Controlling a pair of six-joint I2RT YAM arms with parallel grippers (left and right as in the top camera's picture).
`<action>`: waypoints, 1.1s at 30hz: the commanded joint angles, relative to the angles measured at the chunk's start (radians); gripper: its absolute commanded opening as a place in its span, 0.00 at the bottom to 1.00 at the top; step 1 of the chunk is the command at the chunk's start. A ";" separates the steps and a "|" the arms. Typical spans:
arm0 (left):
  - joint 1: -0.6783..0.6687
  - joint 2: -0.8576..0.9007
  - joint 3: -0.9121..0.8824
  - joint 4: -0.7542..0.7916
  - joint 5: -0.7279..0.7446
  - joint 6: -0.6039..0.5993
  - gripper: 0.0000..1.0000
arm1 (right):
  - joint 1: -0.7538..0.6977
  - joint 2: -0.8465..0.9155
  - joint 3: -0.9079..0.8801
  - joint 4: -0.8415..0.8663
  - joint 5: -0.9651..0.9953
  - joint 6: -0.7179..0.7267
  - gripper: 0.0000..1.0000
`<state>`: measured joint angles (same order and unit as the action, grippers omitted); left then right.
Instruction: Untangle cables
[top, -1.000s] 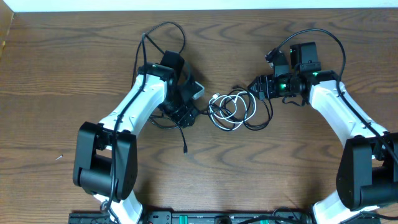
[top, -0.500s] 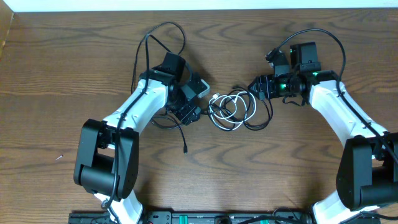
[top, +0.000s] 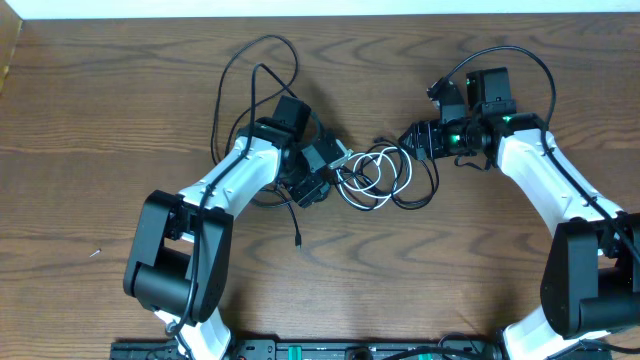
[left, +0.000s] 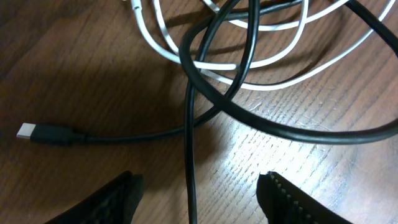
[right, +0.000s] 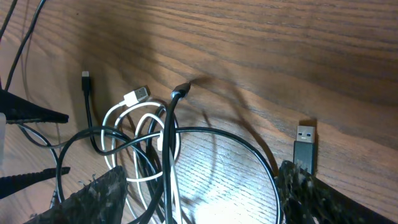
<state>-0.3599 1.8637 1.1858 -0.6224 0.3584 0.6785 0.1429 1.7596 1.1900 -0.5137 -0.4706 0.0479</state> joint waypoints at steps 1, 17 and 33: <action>-0.002 0.031 -0.004 0.002 -0.039 0.010 0.63 | -0.006 -0.005 0.007 -0.003 0.001 -0.013 0.74; -0.002 0.086 -0.004 0.003 -0.037 0.008 0.55 | -0.006 -0.005 0.007 -0.003 0.002 -0.013 0.76; -0.002 0.129 -0.004 0.015 -0.032 0.005 0.07 | -0.006 -0.005 0.007 -0.003 0.002 -0.013 0.77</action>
<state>-0.3603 1.9461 1.1938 -0.5961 0.3386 0.6830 0.1429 1.7596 1.1900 -0.5144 -0.4706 0.0479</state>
